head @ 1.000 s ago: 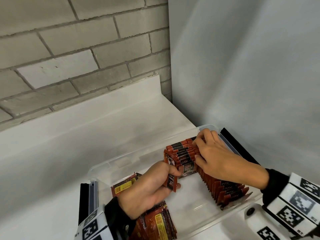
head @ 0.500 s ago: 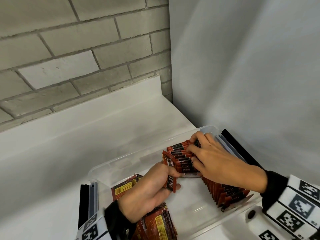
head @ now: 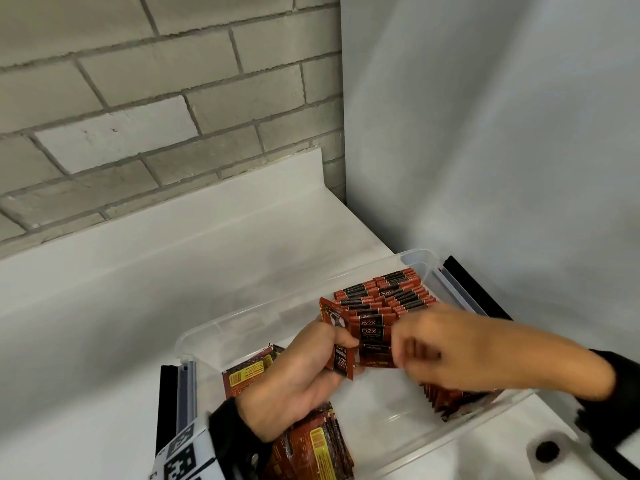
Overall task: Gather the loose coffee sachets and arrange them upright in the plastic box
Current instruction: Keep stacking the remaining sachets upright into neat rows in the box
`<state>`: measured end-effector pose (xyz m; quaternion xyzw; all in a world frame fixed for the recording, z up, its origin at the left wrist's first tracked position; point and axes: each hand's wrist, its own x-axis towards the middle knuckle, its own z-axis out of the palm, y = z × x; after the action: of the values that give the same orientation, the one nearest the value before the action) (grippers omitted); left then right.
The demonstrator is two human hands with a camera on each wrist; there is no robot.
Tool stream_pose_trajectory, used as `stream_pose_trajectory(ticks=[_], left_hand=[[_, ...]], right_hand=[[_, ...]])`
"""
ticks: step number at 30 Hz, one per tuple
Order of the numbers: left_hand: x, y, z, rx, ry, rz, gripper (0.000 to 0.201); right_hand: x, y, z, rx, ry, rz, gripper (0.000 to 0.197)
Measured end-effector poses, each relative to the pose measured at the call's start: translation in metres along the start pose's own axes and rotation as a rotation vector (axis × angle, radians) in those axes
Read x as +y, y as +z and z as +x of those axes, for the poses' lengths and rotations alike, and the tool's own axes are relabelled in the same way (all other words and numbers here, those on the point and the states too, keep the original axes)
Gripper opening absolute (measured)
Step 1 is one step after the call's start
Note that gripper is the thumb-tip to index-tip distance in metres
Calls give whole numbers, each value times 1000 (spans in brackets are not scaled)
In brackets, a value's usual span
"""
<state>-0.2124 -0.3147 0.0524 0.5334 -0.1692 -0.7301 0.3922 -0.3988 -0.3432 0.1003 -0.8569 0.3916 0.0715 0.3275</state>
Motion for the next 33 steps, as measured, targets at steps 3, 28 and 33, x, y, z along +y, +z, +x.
stream_pose_trajectory(ticks=[3, 28, 33], left_hand=[[2, 0, 1, -8, -6, -8, 39], [8, -11, 2, 160, 56, 193, 33], [6, -7, 2, 147, 69, 213, 33]], right_hand=[[-7, 13, 1, -231, 37, -120, 25], [-5, 42, 41, 8, 91, -96, 23], [-5, 40, 43, 25, 115, -103, 19]])
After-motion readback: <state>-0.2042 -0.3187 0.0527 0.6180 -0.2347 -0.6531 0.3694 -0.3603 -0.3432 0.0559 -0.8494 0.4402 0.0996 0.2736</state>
